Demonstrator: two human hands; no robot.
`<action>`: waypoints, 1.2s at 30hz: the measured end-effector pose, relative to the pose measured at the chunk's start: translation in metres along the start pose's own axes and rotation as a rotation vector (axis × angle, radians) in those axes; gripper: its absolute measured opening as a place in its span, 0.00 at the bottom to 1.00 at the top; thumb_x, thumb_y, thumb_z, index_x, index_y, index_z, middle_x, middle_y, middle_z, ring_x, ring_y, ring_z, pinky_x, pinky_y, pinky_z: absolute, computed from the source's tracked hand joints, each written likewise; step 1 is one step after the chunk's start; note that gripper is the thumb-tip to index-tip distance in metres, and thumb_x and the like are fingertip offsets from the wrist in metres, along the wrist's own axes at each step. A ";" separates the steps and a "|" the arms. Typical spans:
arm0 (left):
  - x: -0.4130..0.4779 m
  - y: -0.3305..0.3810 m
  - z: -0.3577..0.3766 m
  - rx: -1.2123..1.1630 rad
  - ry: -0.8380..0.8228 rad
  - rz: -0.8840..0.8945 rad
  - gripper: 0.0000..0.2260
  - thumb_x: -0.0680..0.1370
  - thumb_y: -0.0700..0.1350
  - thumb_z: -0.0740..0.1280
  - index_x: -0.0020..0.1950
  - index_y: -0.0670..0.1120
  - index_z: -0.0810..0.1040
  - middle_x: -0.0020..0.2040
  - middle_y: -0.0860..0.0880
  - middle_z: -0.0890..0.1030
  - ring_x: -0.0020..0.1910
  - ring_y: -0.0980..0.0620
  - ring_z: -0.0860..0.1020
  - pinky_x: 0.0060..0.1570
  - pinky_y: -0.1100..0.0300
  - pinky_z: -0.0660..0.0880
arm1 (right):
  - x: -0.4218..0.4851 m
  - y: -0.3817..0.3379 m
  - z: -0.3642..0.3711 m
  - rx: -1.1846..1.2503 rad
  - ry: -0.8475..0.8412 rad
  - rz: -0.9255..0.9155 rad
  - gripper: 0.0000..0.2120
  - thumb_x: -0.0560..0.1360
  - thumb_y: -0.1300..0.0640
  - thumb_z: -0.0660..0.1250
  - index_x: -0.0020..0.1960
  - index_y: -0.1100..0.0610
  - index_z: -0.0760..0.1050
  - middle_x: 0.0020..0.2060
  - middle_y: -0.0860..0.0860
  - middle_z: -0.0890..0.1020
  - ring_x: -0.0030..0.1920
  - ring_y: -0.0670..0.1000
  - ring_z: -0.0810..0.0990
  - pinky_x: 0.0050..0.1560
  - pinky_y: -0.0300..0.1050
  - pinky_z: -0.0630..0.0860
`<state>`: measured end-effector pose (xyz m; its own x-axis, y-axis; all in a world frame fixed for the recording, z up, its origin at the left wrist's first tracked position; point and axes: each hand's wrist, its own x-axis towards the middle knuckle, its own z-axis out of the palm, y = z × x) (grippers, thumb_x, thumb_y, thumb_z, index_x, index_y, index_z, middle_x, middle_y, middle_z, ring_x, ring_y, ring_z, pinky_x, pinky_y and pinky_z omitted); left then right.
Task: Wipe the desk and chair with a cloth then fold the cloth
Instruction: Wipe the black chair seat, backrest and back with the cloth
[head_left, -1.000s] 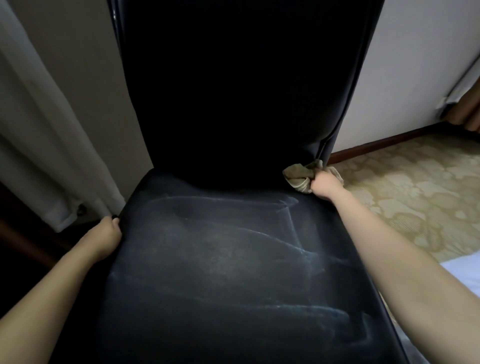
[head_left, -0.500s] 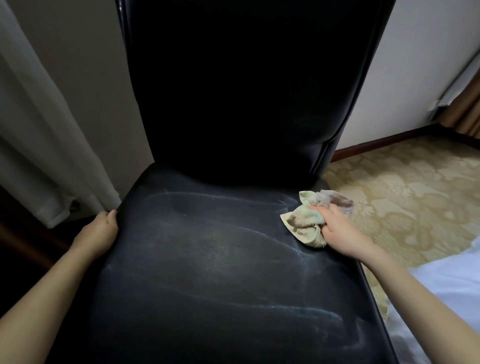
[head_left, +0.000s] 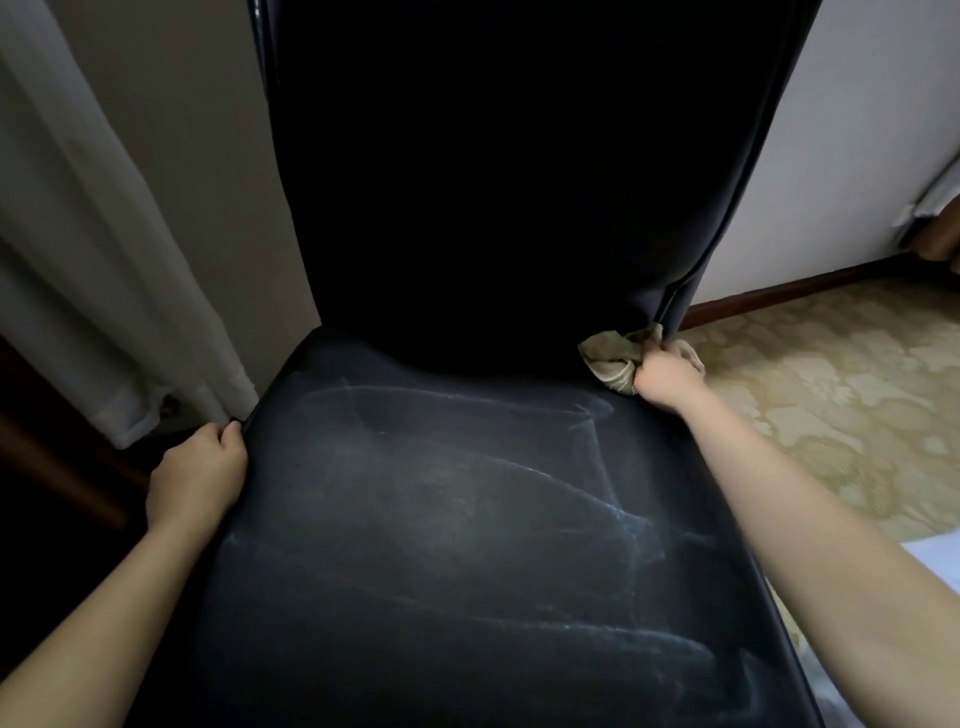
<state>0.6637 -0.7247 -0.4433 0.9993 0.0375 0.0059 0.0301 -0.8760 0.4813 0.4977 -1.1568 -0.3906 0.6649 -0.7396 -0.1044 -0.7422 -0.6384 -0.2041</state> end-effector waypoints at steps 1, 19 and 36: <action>-0.001 0.001 -0.001 0.003 0.001 -0.005 0.21 0.81 0.54 0.51 0.58 0.41 0.75 0.55 0.35 0.76 0.54 0.34 0.74 0.50 0.47 0.71 | -0.001 0.000 0.001 -0.006 0.005 0.002 0.30 0.79 0.57 0.54 0.78 0.57 0.45 0.74 0.62 0.56 0.73 0.63 0.57 0.69 0.56 0.59; -0.003 0.014 -0.009 0.036 0.036 0.050 0.18 0.80 0.47 0.51 0.54 0.38 0.76 0.55 0.32 0.76 0.54 0.32 0.74 0.49 0.48 0.70 | -0.140 0.030 0.029 0.043 -0.025 -0.247 0.27 0.77 0.59 0.56 0.75 0.50 0.57 0.66 0.58 0.66 0.68 0.58 0.62 0.68 0.54 0.61; -0.008 0.012 -0.008 0.033 0.053 0.053 0.18 0.80 0.46 0.51 0.56 0.37 0.76 0.54 0.33 0.77 0.53 0.33 0.74 0.46 0.49 0.69 | -0.063 -0.044 0.030 0.167 0.170 -0.014 0.20 0.75 0.57 0.59 0.65 0.63 0.68 0.61 0.61 0.72 0.63 0.62 0.71 0.60 0.50 0.67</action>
<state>0.6562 -0.7316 -0.4304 0.9969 0.0153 0.0768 -0.0209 -0.8928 0.4499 0.4906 -1.0762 -0.4040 0.6405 -0.7655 0.0622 -0.6996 -0.6149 -0.3639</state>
